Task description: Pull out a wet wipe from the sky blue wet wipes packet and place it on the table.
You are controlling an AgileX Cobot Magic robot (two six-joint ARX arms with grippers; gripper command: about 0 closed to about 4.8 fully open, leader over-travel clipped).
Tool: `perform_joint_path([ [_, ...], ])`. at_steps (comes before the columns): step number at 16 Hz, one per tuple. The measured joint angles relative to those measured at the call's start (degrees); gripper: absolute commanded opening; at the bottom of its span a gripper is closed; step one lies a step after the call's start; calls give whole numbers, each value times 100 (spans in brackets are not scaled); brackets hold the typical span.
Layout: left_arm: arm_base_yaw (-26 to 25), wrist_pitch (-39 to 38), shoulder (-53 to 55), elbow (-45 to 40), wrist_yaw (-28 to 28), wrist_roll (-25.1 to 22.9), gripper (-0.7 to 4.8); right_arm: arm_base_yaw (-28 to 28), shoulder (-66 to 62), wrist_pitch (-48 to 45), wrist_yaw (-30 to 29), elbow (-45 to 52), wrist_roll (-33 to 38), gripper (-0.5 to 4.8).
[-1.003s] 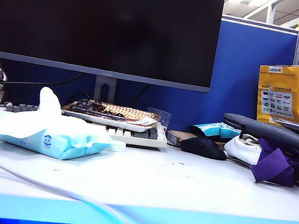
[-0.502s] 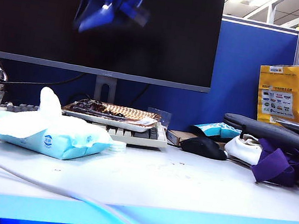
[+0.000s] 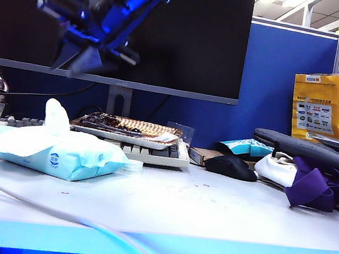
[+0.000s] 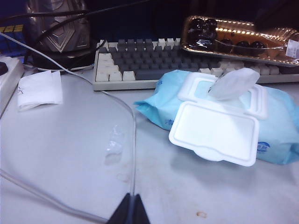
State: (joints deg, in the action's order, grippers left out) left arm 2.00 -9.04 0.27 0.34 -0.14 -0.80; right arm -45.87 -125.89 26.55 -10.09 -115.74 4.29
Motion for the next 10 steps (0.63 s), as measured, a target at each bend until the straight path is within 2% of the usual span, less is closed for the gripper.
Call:
perform_joint_path([
  [1, 0, 2, 0, 0, 0, 0, -5, -4, -76, 50, 0, -55, 4, 339],
  [3, 0, 0, 0, 0, 0, 0, -5, -9, -173, 111, 4, -55, 15, 339],
  [5, 0, 0, 0, 0, 0, 0, -5, -9, -247, 129, 79, -68, 15, 371],
  [10, 0, 0, 0, 0, 0, 0, -5, -15, -468, -26, 136, -85, 15, 369],
])
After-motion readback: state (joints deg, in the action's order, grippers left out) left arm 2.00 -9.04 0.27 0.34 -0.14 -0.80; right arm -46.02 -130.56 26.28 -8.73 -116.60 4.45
